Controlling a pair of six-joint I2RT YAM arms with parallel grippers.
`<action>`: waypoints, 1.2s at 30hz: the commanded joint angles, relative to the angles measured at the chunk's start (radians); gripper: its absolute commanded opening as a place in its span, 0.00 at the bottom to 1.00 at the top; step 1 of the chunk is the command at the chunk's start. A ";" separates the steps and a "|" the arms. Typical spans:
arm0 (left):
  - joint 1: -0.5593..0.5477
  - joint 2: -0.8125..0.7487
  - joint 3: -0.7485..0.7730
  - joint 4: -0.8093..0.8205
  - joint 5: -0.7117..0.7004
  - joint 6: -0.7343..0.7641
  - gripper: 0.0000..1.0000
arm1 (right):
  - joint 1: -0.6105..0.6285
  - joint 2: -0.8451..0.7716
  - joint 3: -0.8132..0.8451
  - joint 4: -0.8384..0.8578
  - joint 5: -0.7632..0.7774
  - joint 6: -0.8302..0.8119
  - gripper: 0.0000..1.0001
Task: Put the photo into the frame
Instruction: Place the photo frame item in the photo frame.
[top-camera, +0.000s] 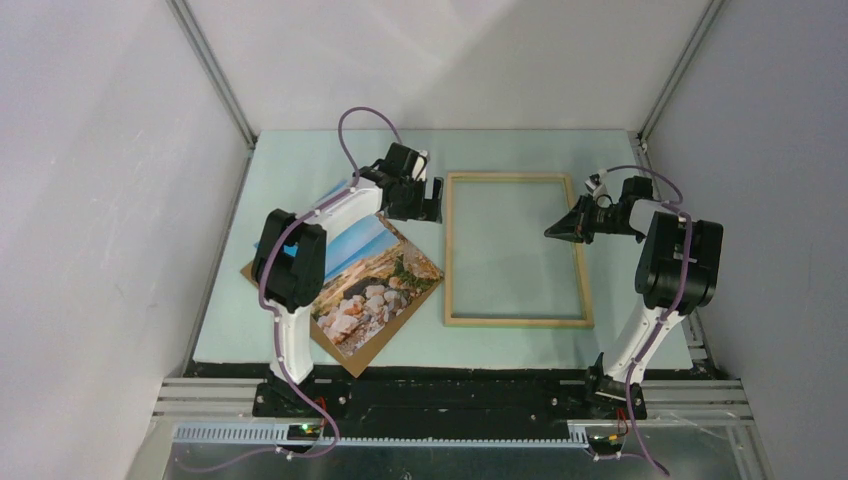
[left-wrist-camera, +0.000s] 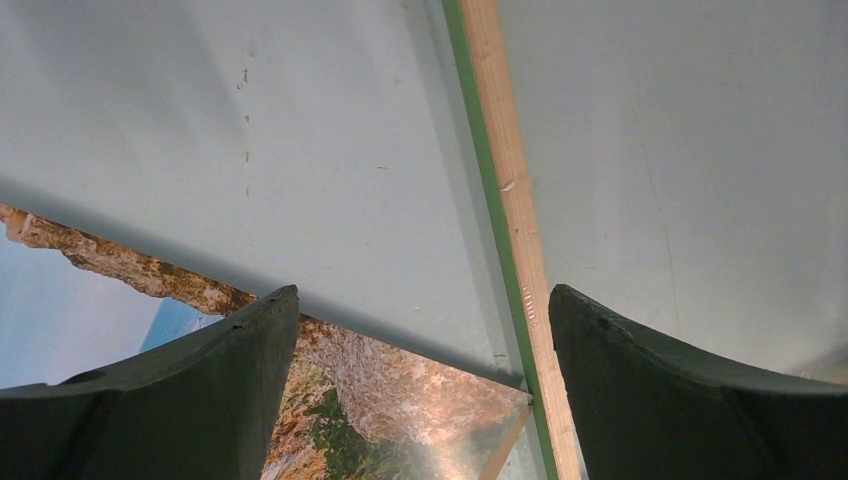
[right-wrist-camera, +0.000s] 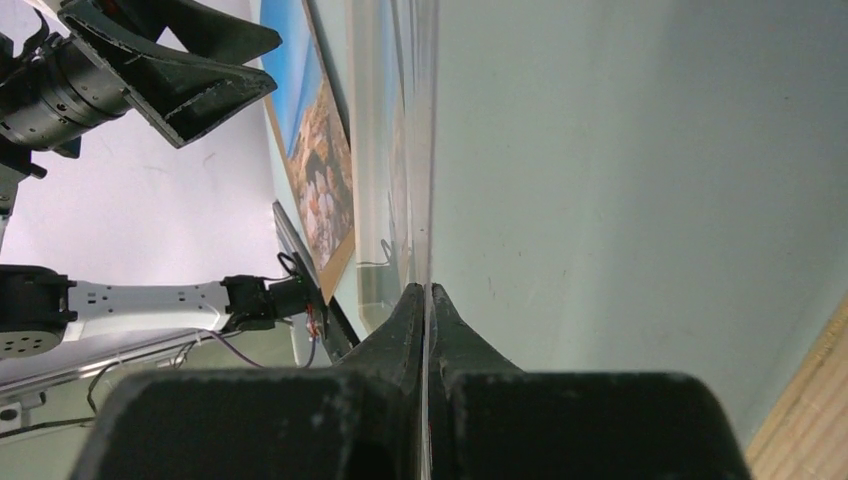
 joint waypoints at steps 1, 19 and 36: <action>0.003 0.008 0.004 0.020 0.024 -0.003 0.99 | -0.015 0.013 0.043 -0.032 0.017 -0.061 0.00; -0.003 0.005 0.014 0.020 0.038 -0.011 0.98 | -0.030 0.029 0.042 -0.021 0.042 -0.070 0.00; -0.013 -0.005 0.010 0.020 0.040 -0.016 0.99 | -0.029 0.034 0.042 0.027 0.063 -0.050 0.00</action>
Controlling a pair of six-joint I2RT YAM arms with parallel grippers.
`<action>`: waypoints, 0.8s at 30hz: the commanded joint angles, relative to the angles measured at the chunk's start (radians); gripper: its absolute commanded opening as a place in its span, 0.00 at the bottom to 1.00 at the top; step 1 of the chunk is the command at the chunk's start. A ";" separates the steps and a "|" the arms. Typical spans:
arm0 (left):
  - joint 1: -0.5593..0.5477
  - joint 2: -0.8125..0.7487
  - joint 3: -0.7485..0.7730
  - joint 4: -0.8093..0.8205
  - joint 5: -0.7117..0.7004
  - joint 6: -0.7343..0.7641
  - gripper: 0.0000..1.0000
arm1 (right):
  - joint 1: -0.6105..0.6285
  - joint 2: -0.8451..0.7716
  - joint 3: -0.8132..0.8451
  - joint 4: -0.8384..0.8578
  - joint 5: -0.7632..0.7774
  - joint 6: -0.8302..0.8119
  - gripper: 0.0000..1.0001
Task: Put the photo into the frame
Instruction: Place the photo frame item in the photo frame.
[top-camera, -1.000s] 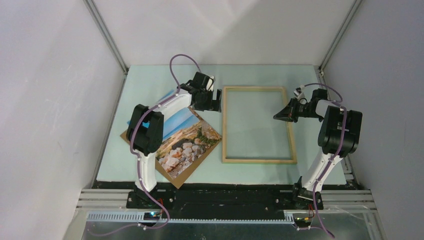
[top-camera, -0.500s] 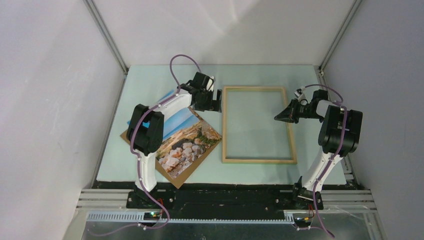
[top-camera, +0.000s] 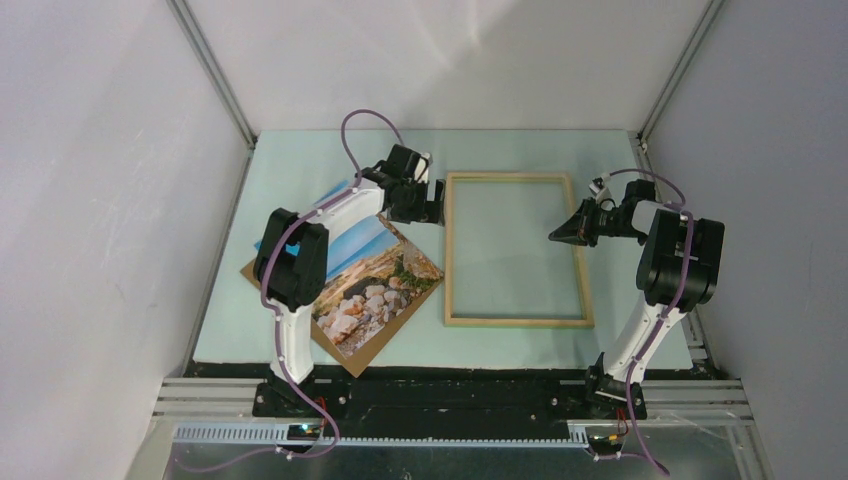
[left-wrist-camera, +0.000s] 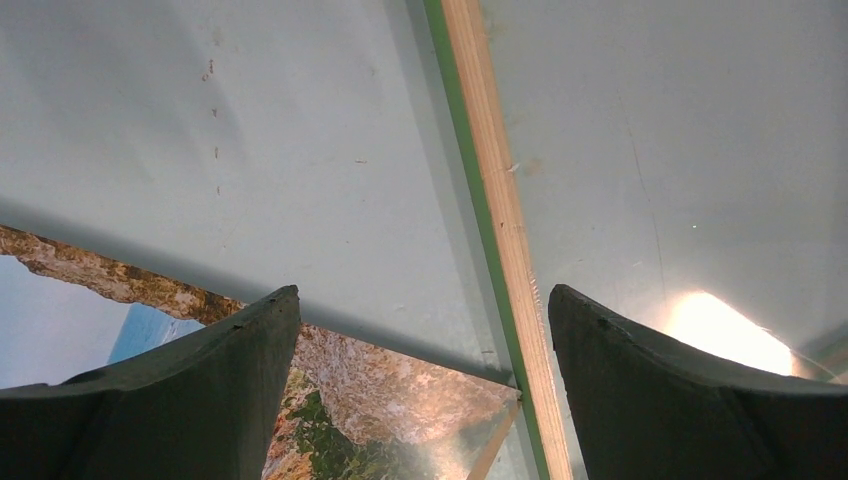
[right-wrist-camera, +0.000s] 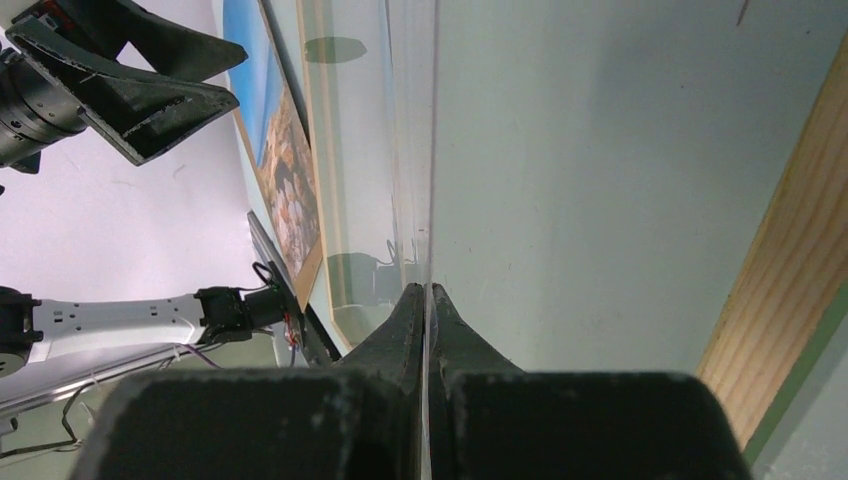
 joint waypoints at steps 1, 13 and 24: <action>-0.006 -0.018 0.011 0.020 0.007 -0.008 0.99 | -0.002 0.006 0.036 0.049 0.012 0.000 0.00; -0.007 -0.024 0.010 0.020 0.013 -0.008 0.98 | -0.004 0.014 0.021 0.076 0.025 0.016 0.00; -0.007 -0.023 0.013 0.020 0.018 -0.010 0.98 | -0.002 0.022 0.010 0.075 0.029 0.019 0.00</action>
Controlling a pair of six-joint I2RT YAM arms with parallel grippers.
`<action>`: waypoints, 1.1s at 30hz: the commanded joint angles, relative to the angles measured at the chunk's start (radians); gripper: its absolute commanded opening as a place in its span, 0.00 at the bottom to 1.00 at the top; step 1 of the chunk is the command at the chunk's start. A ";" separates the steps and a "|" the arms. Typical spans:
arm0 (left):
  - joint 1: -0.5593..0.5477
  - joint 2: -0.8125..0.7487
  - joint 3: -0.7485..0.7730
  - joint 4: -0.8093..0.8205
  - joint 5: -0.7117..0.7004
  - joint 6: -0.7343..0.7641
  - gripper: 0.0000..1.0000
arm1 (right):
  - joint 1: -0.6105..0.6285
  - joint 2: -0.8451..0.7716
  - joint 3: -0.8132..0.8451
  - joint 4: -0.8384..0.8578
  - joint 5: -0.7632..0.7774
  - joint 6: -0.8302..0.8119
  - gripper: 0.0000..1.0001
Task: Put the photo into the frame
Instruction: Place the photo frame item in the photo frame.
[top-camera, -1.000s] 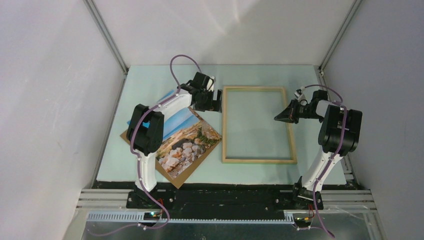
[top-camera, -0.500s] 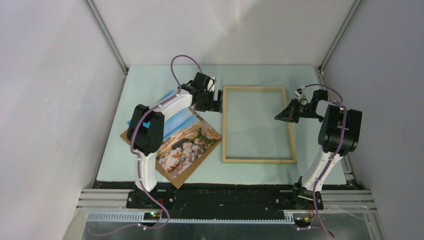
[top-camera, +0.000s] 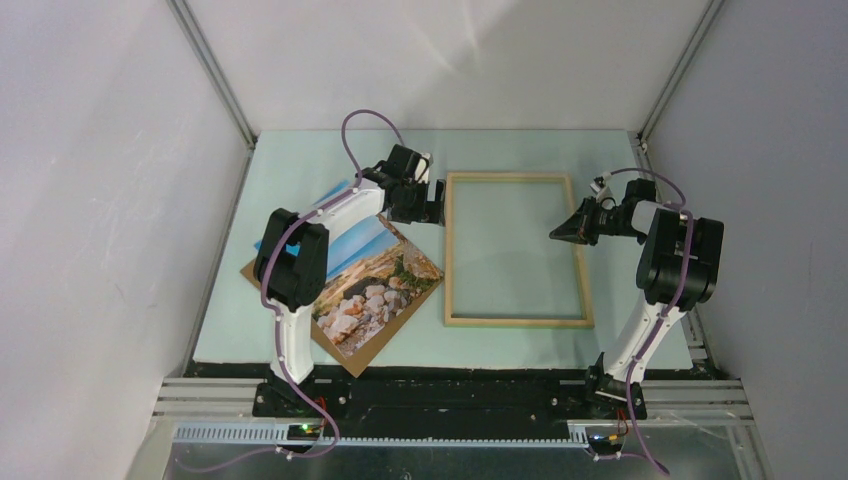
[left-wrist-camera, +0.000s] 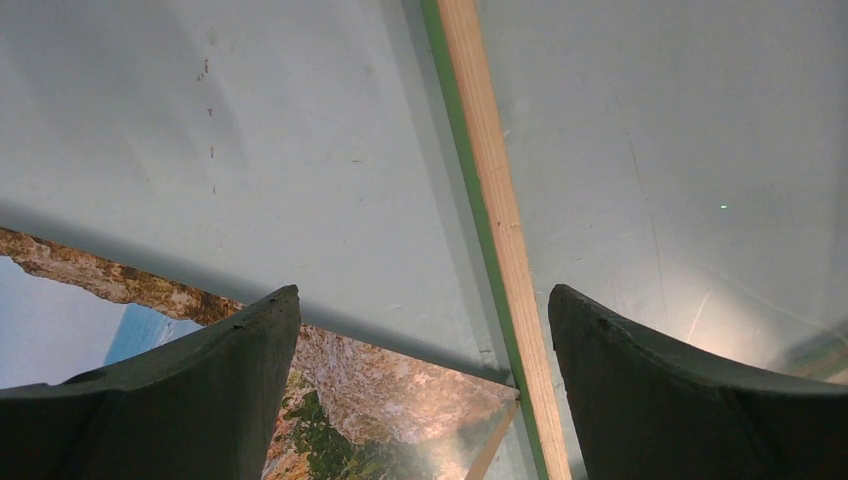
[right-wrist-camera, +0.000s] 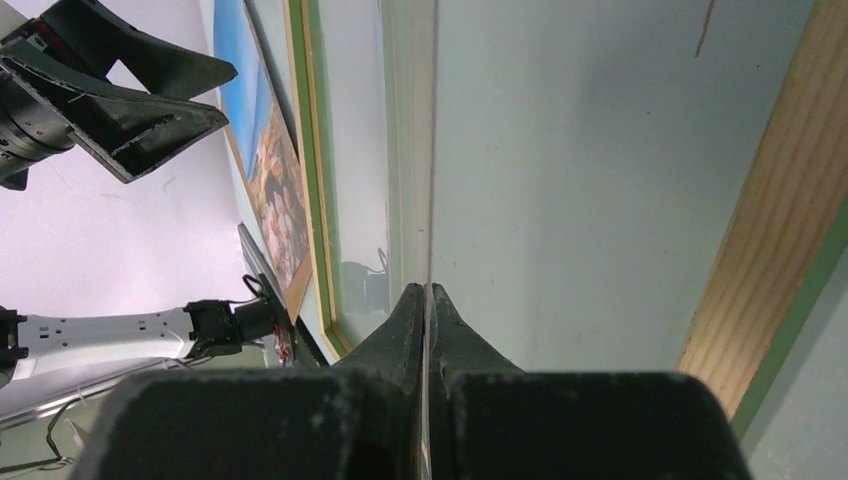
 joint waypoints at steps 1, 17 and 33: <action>-0.004 -0.021 0.014 0.020 0.018 -0.010 0.98 | -0.002 0.017 0.009 0.023 0.009 -0.003 0.00; -0.038 0.029 0.018 0.021 0.002 -0.015 0.98 | 0.006 0.028 0.009 0.006 -0.003 0.058 0.00; -0.051 0.100 0.013 0.045 0.057 -0.063 0.95 | 0.008 0.046 -0.003 0.026 0.011 0.128 0.00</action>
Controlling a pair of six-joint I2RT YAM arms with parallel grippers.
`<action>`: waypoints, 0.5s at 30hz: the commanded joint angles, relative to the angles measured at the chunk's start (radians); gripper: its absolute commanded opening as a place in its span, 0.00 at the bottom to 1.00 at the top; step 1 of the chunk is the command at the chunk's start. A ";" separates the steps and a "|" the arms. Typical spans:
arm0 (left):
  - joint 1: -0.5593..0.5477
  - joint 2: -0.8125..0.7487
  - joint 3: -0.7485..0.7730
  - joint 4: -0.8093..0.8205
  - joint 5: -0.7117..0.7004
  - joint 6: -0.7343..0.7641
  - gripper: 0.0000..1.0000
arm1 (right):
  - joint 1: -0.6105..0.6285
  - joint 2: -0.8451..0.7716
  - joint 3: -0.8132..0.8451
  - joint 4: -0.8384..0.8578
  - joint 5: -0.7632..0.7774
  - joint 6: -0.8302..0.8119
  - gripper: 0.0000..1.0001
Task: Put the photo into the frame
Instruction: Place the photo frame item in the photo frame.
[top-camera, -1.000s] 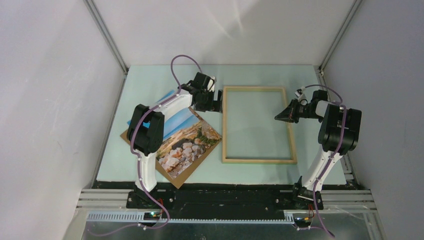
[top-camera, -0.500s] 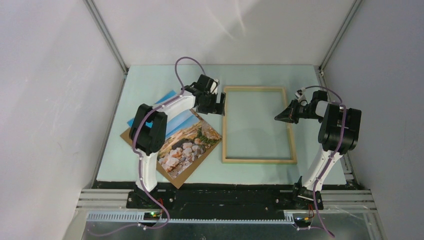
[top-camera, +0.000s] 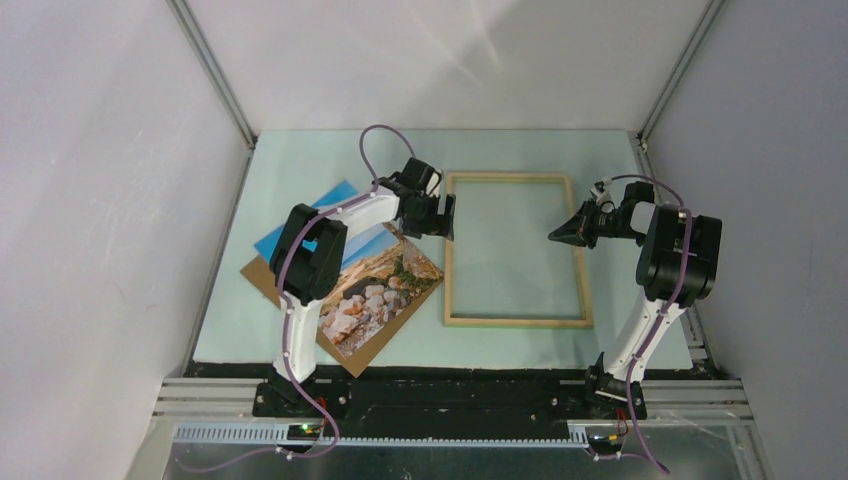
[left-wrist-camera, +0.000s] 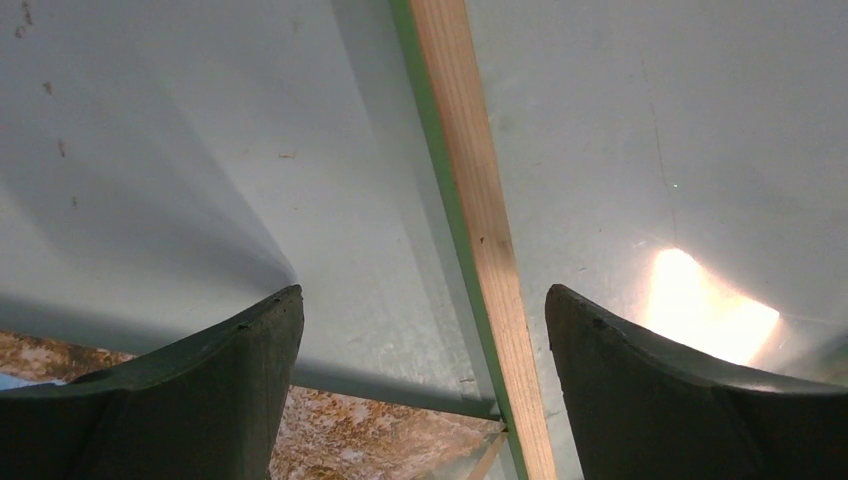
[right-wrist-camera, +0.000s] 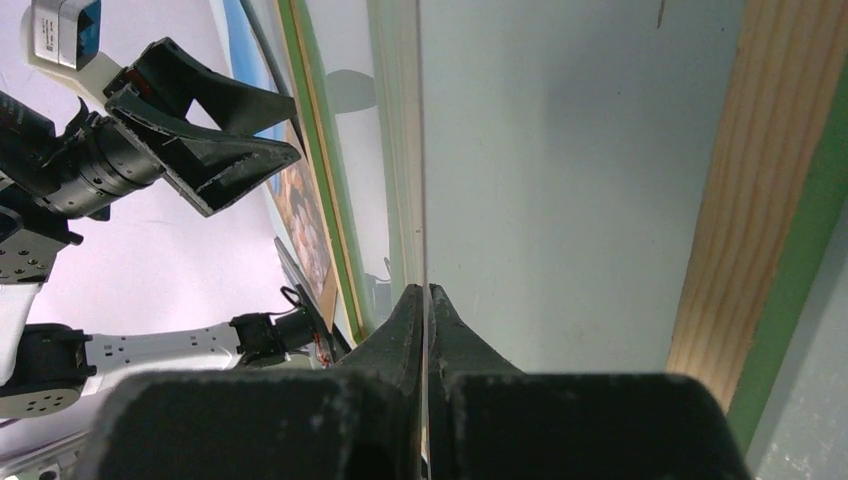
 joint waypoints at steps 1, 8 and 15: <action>-0.005 0.003 0.011 0.029 0.036 -0.021 0.94 | 0.006 0.013 -0.003 0.016 0.010 0.023 0.00; -0.004 0.001 -0.011 0.053 0.075 -0.026 0.92 | 0.006 0.016 -0.003 0.009 -0.001 0.044 0.00; -0.005 -0.015 -0.033 0.078 0.098 -0.028 0.92 | 0.006 0.013 -0.003 -0.006 -0.003 0.044 0.00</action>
